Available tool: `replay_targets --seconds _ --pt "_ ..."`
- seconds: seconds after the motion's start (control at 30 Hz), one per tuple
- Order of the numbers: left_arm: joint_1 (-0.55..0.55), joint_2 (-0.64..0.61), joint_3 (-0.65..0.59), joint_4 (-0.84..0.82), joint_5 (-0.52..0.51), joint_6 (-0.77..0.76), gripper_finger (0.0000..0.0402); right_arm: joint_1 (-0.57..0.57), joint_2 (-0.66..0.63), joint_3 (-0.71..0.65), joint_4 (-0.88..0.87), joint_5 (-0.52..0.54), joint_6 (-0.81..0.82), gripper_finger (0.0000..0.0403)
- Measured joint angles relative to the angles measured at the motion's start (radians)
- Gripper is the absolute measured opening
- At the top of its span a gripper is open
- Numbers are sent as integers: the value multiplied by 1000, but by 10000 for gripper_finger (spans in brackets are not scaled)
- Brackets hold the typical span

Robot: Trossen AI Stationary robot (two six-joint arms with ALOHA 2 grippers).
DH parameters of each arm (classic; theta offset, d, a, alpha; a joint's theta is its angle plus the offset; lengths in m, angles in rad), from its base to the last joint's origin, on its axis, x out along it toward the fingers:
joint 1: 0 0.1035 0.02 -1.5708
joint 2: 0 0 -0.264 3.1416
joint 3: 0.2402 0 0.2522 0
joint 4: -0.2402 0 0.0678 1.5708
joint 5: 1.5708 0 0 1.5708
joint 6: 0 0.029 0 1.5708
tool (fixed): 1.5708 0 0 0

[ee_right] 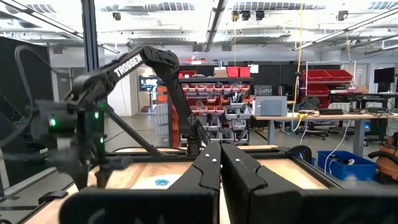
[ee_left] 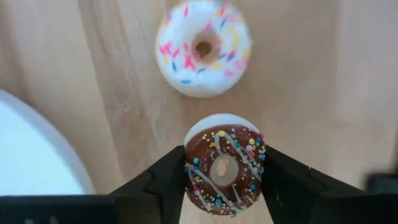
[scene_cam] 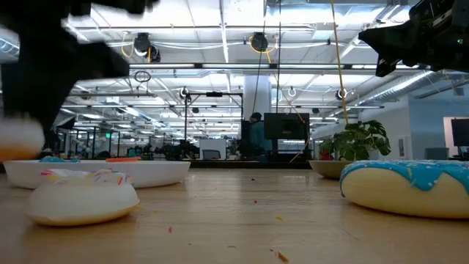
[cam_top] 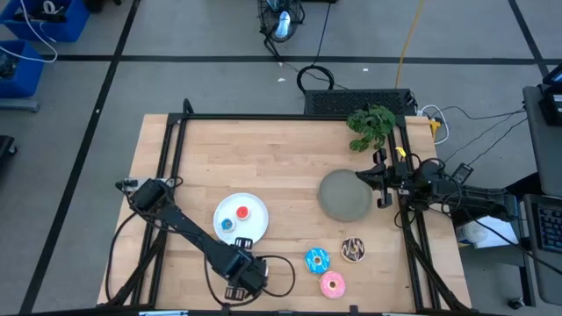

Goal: Pick & Place donuts
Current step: Put the small brown donut on the white plate

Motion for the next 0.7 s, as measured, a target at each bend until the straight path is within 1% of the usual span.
replay_targets --seconds 0.17,0.3,0.4,0.5,0.6,0.7 --pt "1 -81 62 -56 -41 -18 215 0 0 0 0 0 0 0" --pt "5 -170 102 -127 -84 -37 227 0 0 0 0 0 0 0" --pt "17 -254 106 -168 -114 -51 226 0 0 0 0 0 0 0" --pt "36 -329 107 -211 -172 -63 222 0 0 0 1 0 0 0" --pt "58 -377 107 -236 -209 -76 215 0 0 0 1 0 0 0" --pt "77 -400 107 -256 -218 -72 209 0 0 0 1 0 0 0"
